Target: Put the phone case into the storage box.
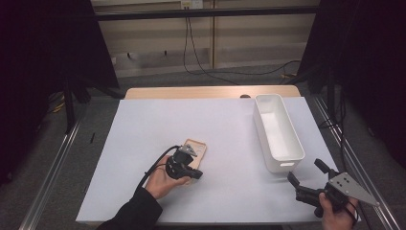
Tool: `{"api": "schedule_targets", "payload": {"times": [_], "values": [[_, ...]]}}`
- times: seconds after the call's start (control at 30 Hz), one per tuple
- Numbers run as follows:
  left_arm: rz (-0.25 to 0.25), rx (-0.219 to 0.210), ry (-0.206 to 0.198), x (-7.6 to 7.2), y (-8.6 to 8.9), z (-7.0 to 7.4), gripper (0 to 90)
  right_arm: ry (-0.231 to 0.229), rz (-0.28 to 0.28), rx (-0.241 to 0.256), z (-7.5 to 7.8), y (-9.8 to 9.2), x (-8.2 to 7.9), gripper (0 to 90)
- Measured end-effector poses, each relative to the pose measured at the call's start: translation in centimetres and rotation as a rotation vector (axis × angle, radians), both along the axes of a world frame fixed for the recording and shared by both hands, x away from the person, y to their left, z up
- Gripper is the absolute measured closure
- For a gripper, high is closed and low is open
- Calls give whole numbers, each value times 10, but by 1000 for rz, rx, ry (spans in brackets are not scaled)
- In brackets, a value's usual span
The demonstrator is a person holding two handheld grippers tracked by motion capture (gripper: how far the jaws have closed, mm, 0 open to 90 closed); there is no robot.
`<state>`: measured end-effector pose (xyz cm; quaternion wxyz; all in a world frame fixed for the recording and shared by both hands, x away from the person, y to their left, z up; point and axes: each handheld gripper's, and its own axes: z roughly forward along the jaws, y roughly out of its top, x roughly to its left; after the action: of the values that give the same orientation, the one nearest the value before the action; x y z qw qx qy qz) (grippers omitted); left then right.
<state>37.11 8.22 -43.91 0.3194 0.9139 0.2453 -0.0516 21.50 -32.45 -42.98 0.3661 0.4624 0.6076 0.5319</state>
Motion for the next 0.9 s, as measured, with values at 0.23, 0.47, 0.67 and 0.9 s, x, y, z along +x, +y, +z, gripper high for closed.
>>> {"api": "schedule_targets", "payload": {"times": [0.23,0.47,0.67,0.9], "values": [[2,-13,2,1,4,-1,900,-1,2,-1,0,0,0,0],[8,-10,-5,1,5,-1,900,-2,2,0,0,0,0,0],[14,-15,-5,1,9,-1,900,-2,3,1,0,0,0,0],[17,-7,-13,1,11,-1,900,-3,4,0,0,0,0,0]]}}
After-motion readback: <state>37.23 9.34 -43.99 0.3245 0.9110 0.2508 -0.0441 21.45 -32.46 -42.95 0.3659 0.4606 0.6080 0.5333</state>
